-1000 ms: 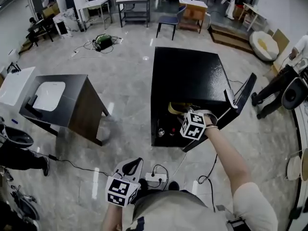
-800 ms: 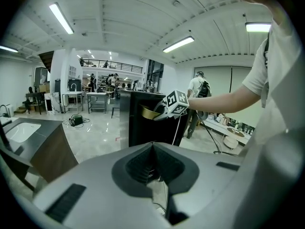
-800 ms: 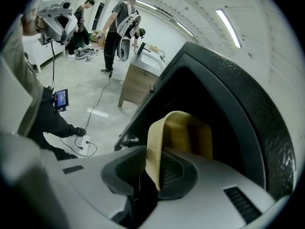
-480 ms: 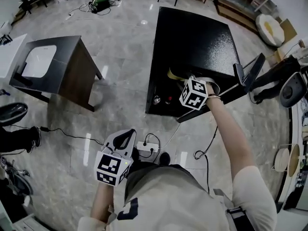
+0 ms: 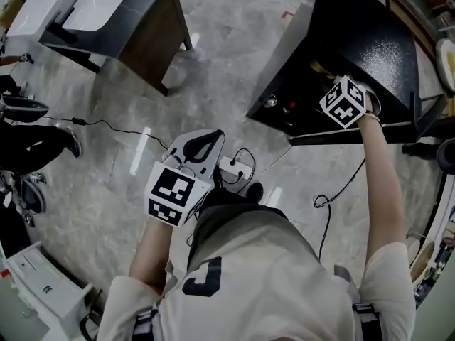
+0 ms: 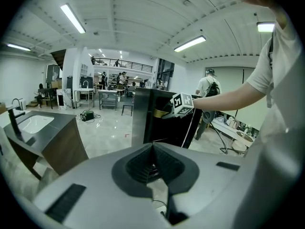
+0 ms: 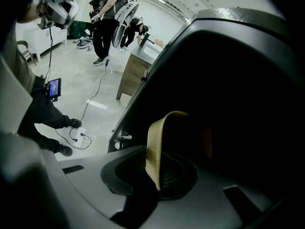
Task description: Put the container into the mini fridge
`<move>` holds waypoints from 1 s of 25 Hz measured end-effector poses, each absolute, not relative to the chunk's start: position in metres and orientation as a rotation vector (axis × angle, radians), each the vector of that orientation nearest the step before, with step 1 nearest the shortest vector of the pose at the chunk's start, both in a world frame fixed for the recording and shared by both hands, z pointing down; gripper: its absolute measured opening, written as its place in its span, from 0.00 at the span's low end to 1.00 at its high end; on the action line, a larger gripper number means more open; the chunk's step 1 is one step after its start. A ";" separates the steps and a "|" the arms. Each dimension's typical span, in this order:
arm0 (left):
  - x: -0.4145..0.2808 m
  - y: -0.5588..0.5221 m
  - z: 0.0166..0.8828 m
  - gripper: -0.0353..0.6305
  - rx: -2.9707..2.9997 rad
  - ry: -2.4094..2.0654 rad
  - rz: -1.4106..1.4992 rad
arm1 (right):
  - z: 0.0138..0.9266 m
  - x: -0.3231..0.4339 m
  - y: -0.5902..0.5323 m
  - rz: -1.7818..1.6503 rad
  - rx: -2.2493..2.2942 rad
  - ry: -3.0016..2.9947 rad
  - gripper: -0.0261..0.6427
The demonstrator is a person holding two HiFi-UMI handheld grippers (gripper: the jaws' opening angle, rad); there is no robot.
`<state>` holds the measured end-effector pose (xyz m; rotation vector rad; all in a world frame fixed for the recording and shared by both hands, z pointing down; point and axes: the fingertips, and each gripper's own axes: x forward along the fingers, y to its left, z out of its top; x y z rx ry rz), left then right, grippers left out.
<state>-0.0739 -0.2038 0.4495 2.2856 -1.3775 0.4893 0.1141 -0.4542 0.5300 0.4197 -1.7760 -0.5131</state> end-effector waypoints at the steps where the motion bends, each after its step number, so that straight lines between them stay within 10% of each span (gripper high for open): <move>1: -0.076 -0.202 0.450 0.14 2.282 -1.379 0.484 | 0.531 0.112 -0.455 -0.515 0.425 -1.774 0.14; 25: -0.081 -0.192 0.465 0.14 2.257 -1.329 0.491 | 0.526 0.105 -0.501 -0.640 0.664 -1.781 0.30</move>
